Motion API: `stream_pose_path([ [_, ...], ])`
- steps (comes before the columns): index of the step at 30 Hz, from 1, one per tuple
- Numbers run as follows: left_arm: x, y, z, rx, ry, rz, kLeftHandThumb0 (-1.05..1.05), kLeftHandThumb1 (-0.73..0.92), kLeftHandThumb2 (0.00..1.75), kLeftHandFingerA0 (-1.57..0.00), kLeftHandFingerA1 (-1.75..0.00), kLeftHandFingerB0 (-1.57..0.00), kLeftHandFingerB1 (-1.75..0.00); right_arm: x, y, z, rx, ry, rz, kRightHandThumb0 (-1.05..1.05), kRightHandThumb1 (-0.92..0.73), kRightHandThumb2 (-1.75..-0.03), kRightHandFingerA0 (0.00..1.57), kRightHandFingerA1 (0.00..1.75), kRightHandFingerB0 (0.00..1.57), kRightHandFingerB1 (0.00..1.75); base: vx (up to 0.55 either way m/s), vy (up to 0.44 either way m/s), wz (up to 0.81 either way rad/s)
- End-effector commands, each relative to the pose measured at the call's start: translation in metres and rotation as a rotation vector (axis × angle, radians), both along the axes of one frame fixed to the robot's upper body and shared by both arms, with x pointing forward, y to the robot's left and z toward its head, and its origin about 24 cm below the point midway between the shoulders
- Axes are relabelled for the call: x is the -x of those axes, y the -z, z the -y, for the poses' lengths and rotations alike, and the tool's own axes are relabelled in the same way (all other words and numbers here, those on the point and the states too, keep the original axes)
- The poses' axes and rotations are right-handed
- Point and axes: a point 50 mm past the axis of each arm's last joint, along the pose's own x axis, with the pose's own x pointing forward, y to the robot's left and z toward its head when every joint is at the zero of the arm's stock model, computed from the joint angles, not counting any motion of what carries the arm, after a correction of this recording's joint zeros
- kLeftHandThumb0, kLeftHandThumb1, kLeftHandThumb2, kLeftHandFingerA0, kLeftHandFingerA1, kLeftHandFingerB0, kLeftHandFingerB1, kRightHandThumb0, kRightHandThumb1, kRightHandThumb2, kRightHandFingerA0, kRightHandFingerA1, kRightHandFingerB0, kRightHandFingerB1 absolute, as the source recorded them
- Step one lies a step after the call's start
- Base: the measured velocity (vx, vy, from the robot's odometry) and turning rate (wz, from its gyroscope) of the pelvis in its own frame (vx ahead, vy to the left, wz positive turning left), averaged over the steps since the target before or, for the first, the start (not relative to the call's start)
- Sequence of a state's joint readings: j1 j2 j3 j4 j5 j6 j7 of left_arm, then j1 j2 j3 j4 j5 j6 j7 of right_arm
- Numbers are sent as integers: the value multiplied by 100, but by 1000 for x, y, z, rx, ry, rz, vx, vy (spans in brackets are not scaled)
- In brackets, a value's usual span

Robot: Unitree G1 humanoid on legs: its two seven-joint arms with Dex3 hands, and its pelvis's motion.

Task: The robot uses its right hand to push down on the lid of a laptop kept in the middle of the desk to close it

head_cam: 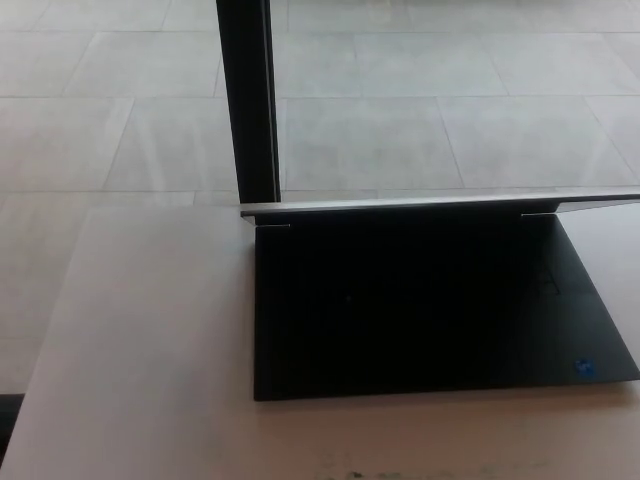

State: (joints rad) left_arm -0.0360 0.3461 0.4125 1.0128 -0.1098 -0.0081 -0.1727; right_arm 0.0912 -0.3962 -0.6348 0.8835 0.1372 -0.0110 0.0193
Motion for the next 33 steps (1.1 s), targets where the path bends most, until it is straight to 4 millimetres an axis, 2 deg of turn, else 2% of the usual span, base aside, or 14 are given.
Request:
stream_pose_path([
  [1, -3, -37, -49, 219, -396, 397, -105, 57, 113, -21, -50, -14, -44, 21, -65, 60, -65, 599, 717, -89, -89, -67, 71, 140, 23, 119, 0, 0, 0],
  [2, -3, -38, -49, 224, -399, 405, -105, 58, 113, -21, -51, -13, -44, 20, -68, 61, -38, 557, 700, -93, -88, -69, 53, 150, 10, 116, 0, 0, 0],
  [3, -3, -38, -49, 227, -401, 409, -105, 59, 113, -20, -51, -13, -44, 19, -73, 62, -5, 518, 696, -100, -75, -114, 55, 118, 9, 74, 0, 0, 0],
  [6, -3, -38, -50, 230, -403, 417, -105, 56, 112, -20, -51, -13, -44, 2, -105, 72, 109, 454, 742, -91, -73, -112, 6, 83, 3, 55, 0, 0, 0],
  [8, -3, -39, -50, 232, -400, 421, -105, 57, 113, -20, -51, -12, -44, -5, -114, 74, 142, 447, 764, -83, -73, -115, 1, 78, 3, 57, 0, 0, 0],
  [13, -4, -38, -50, 241, -418, 428, -105, 56, 112, -22, -51, -15, -43, -30, -143, 72, 206, 377, 880, -91, -74, -113, 10, 85, 6, 61, 0, 0, 0],
  [14, -4, -38, -50, 248, -416, 434, -105, 56, 112, -20, -50, -13, -43, -61, -178, 57, 297, 265, 947, -92, -76, -112, 6, 81, 5, 58, 0, 0, 0],
  [19, -2, -36, -48, 252, -410, 435, -105, 56, 112, -20, -51, -12, -44, -100, -225, 31, 355, 125, 1020, -84, -69, -115, 36, 86, 0, 61, 0, 0, 0],
  [20, -1, -36, -49, 240, -407, 426, -105, 57, 113, -20, -49, -12, -43, -123, -248, 10, 384, -57, 1058, -90, -90, -65, 35, 104, 11, 72, 0, 0, 0],
  [25, -4, -38, -49, 239, -414, 437, -105, 57, 113, -22, -50, -14, -44, -159, -278, -28, 486, -369, 973, -89, -91, -68, 22, 45, 27, 31, 0, 0, 0],
  [28, -3, -36, -48, 244, -419, 434, -105, 56, 112, -22, -50, -16, -44, -177, -289, -48, 511, -494, 925, -86, -91, -68, 25, 39, 30, 29, 0, 0, 0],
  [29, -3, -35, -48, 261, -438, 442, -105, 79, 71, -28, -44, -20, -36, -185, -290, -55, 538, -552, 905, -86, -91, -68, 27, 39, 31, 32, 0, 0, 0],
  [30, -1, -34, -48, 252, -416, 439, -105, 58, 113, -19, -50, -12, -41, -201, -288, -81, 609, -742, 819, -86, -92, -68, 29, 40, 29, 30, 0, 0, 0],
  [33, -1, -35, -47, 258, -413, 449, -105, 58, 112, -18, -50, -11, -43, -211, -284, -107, 656, -905, 761, -96, -90, -69, 26, 41, 28, 29, 0, 0, 0],
])
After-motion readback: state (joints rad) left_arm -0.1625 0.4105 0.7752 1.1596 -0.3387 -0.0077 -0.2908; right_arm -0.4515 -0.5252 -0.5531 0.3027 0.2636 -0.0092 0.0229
